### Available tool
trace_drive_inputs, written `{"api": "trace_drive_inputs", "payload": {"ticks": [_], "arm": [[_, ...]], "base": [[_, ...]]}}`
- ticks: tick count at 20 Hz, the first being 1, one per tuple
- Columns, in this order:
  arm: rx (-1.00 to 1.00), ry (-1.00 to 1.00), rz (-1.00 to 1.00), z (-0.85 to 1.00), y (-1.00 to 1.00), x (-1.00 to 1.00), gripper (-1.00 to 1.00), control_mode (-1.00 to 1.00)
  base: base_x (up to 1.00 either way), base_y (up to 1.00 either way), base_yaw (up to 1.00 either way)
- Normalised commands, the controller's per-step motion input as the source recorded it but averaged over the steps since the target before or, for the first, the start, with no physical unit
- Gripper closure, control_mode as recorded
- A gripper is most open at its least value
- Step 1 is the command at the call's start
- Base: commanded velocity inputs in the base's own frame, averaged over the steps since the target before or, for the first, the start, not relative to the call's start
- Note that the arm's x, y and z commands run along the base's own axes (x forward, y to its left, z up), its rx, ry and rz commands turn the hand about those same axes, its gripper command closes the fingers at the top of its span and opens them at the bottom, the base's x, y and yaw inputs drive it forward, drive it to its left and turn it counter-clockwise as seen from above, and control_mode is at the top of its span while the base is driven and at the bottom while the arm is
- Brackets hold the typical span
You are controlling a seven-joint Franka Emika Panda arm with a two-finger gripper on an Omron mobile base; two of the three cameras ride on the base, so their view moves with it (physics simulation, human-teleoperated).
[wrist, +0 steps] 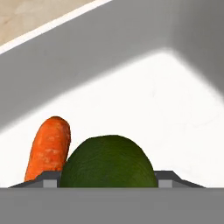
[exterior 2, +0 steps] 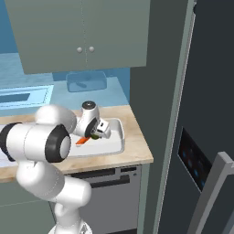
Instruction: Take the carrot and lime out of the freezer and place them in the tupperware container on the counter. Then put the tupperware containing the vegetables back in the freezer.
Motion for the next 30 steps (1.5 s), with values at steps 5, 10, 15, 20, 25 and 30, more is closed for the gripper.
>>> {"api": "trace_drive_inputs", "payload": {"ticks": [5, 10, 15, 20, 25, 30], "arm": [[0.00, 0.00, 0.00, -0.45, -0.01, 0.00, 1.00, -1.00], [0.00, 0.00, 0.00, -0.16, 0.00, 0.11, -1.00, -1.00], [0.00, 0.00, 0.00, 0.00, 0.00, 0.08, -1.00, -1.00], [0.00, 0.00, 0.00, 0.31, 0.00, 0.00, -1.00, -1.00], [0.00, 0.00, 0.01, 0.57, 0.00, 0.00, -1.00, -1.00], [0.00, -0.03, 0.03, 0.91, -0.06, -0.14, -1.00, -1.00]], "base": [[0.00, 0.00, 0.00], [0.00, 0.00, 0.00], [0.00, 0.00, 0.00], [0.00, 0.00, 0.00], [0.00, 0.00, 0.00], [0.00, 0.00, 0.00]]}}
